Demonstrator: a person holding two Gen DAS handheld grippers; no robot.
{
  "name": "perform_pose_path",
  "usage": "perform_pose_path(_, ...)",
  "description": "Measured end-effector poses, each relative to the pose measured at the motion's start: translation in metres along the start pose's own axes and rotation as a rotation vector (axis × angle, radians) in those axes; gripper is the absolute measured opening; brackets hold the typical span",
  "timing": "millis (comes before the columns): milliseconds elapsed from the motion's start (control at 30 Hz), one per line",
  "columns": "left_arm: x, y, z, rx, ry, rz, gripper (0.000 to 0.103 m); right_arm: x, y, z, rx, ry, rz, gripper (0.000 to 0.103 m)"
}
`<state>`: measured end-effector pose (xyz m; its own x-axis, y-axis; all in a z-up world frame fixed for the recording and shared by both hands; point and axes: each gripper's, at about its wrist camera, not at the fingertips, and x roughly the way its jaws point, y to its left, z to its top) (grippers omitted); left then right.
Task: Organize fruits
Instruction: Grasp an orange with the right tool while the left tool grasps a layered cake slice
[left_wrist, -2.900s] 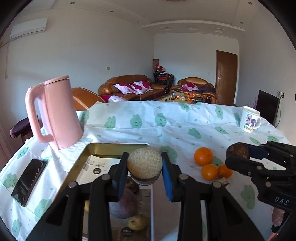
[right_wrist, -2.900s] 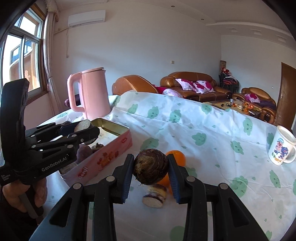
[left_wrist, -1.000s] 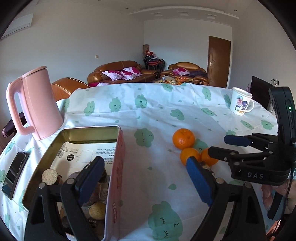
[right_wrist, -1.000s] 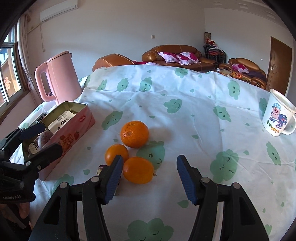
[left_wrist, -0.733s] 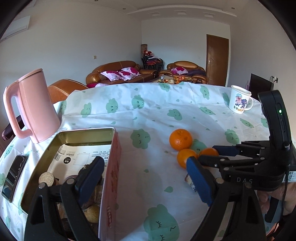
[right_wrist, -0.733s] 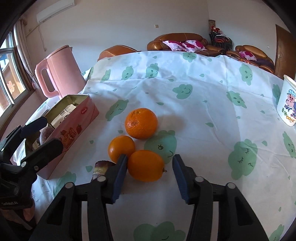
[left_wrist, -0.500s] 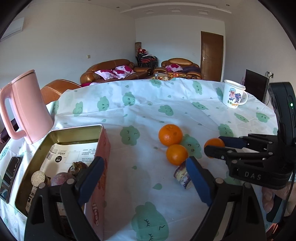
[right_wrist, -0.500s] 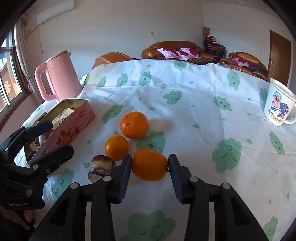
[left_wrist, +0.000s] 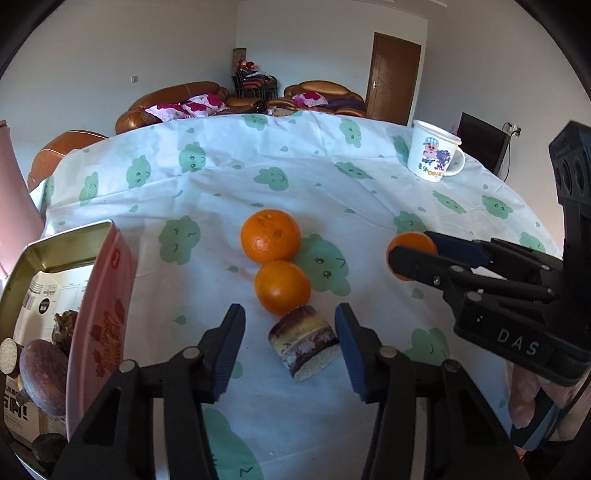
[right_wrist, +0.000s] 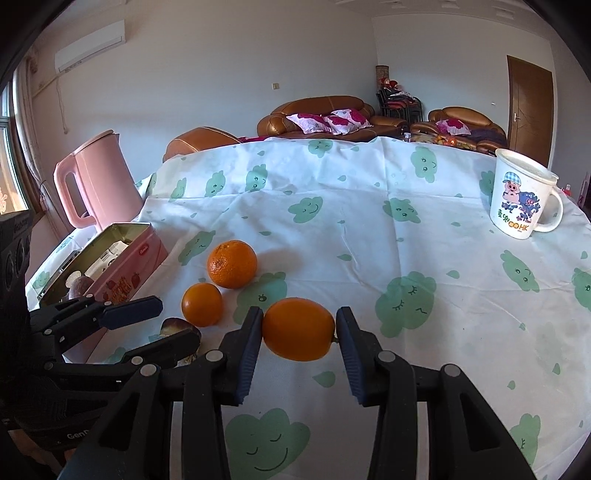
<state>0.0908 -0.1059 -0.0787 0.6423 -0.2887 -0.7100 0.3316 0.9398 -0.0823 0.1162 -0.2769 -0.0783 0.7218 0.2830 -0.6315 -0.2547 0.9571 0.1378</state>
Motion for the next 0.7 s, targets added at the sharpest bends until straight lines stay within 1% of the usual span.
perform_pose_path(33, -0.001, -0.002, 0.0, 0.008, -0.004, -0.012, 0.038, 0.0, 0.0, 0.0, -0.001, -0.001, 0.0, 0.043)
perform_pose_path(100, -0.002, -0.006, -0.001, 0.023, -0.009, 0.006, 0.038, 0.0, 0.001, 0.0, -0.008, -0.004, 0.006, 0.043)
perform_pose_path(200, -0.005, -0.008, -0.001, 0.035, -0.023, 0.002, 0.032, -0.002, 0.002, -0.001, -0.014, -0.014, 0.009, 0.043)
perform_pose_path(267, -0.007, -0.008, -0.001, 0.038, -0.039, 0.003, 0.021, -0.003, 0.003, -0.002, -0.016, -0.021, 0.015, 0.043)
perform_pose_path(333, -0.011, -0.009, -0.001, 0.046, -0.058, 0.009, 0.014, -0.004, 0.003, -0.002, -0.016, -0.028, 0.017, 0.043)
perform_pose_path(433, -0.01, -0.01, -0.001, 0.052, -0.054, 0.011, 0.015, -0.003, 0.003, -0.002, -0.016, -0.02, 0.017, 0.043)
perform_pose_path(500, -0.009, -0.01, 0.0, 0.047, -0.049, 0.025, 0.02, -0.003, 0.003, -0.002, -0.015, -0.018, 0.017, 0.043)
perform_pose_path(533, -0.009, -0.009, 0.0, 0.042, -0.049, 0.026, 0.034, -0.003, 0.003, -0.002, -0.015, -0.016, 0.017, 0.043)
perform_pose_path(567, -0.009, -0.007, 0.0, 0.035, -0.046, 0.036, 0.057, -0.003, 0.003, -0.002, -0.014, -0.016, 0.017, 0.043)
perform_pose_path(633, -0.008, -0.006, 0.0, 0.028, -0.042, 0.062, 0.079, -0.004, 0.002, -0.002, -0.012, -0.021, 0.017, 0.043)
perform_pose_path(700, -0.008, -0.008, -0.001, 0.041, -0.044, 0.05, 0.079, -0.004, 0.002, -0.001, -0.01, -0.024, 0.018, 0.043)
